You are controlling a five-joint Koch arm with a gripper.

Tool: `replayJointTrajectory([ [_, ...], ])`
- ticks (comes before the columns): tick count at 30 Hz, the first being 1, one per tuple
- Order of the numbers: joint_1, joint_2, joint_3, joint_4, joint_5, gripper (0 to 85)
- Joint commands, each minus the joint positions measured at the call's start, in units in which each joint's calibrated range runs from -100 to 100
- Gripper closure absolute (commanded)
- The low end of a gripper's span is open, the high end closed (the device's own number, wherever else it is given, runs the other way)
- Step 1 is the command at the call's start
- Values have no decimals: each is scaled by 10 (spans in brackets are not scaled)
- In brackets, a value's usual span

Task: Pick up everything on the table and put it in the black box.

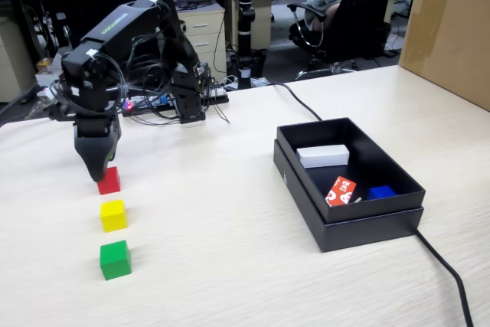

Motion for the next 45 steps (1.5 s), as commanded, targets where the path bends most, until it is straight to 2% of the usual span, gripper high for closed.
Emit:
replayJointTrajectory([
  [1, 3, 13, 51, 14, -9, 414],
  [10, 11, 74, 67, 39, -28, 426],
  [16, 13, 101, 77, 44, -31, 513],
  [19, 13, 104, 84, 44, -32, 657],
  [20, 14, 104, 87, 44, -32, 761],
  [22, 15, 103, 84, 44, -32, 846],
  [27, 16, 47, 54, 33, -31, 846],
  [31, 30, -96, 55, -65, -24, 846],
  [33, 55, -214, 39, -112, -9, 846],
  [36, 102, -343, -11, -118, 21, 846],
  [39, 170, -448, -42, -118, 73, 846],
  [43, 255, -500, -36, -118, 144, 847],
  [44, 261, -503, -34, -118, 148, 847],
  [45, 297, -514, -11, -118, 178, 846],
])
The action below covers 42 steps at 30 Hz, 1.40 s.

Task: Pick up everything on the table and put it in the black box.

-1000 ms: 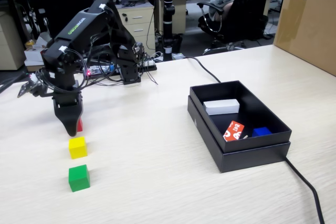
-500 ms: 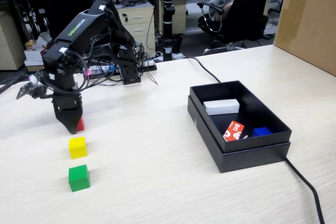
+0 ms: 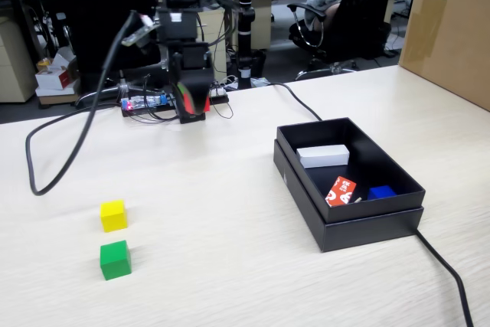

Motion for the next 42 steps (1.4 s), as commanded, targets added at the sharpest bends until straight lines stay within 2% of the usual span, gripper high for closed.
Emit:
replayJointTrajectory([
  [1, 46, -39, 64, -4, 47, 846],
  [4, 77, -23, 87, -4, 69, 846],
  [13, 127, 134, 220, 0, 109, 846],
  [18, 168, 318, 338, 0, 147, 846],
  [23, 179, 488, 420, 0, 168, 846],
  [27, 177, 514, 400, 0, 170, 841],
  [28, 177, 514, 392, 0, 170, 791],
  [31, 175, 514, 372, 0, 170, 739],
  [34, 172, 513, 351, 0, 172, 642],
  [42, 167, 486, 340, 0, 172, 563],
])
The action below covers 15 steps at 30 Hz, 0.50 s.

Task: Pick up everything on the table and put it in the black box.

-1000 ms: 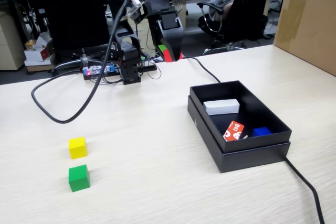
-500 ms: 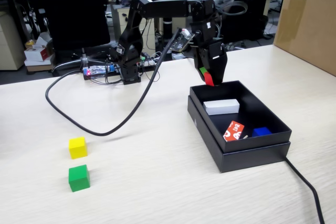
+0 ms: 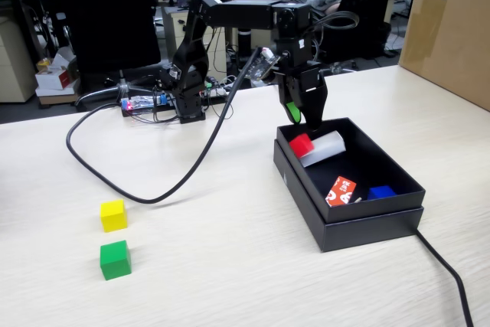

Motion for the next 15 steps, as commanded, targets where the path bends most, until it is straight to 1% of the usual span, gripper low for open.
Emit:
replayJointTrajectory([
  [1, -5, -76, 9, 3, 0, 563],
  [8, -30, -246, 32, 3, -7, 563],
  [12, -64, -343, 32, 3, -32, 564],
  [15, -105, -375, 14, 3, -62, 561],
])
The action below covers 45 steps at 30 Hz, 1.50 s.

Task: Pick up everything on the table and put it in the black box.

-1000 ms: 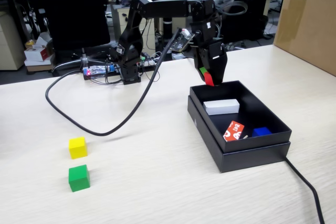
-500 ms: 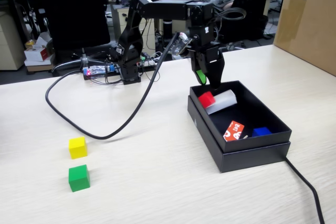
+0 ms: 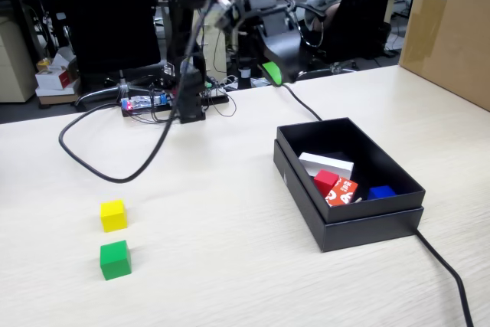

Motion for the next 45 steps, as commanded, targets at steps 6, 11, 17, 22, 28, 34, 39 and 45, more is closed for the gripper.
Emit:
replayJointTrajectory([
  [6, -129, -36, -49, 4, -117, 418],
  [11, -196, 56, -86, 22, -168, 376],
  [17, -238, 191, -122, 136, -198, 380],
  [22, -254, 270, -118, 176, -213, 382],
  [28, -268, 339, -116, 222, -225, 382],
  [34, -280, 385, -102, 240, -235, 383],
  [39, -284, 426, -80, 240, -240, 410],
  [45, -282, 472, -51, 240, -243, 456],
])
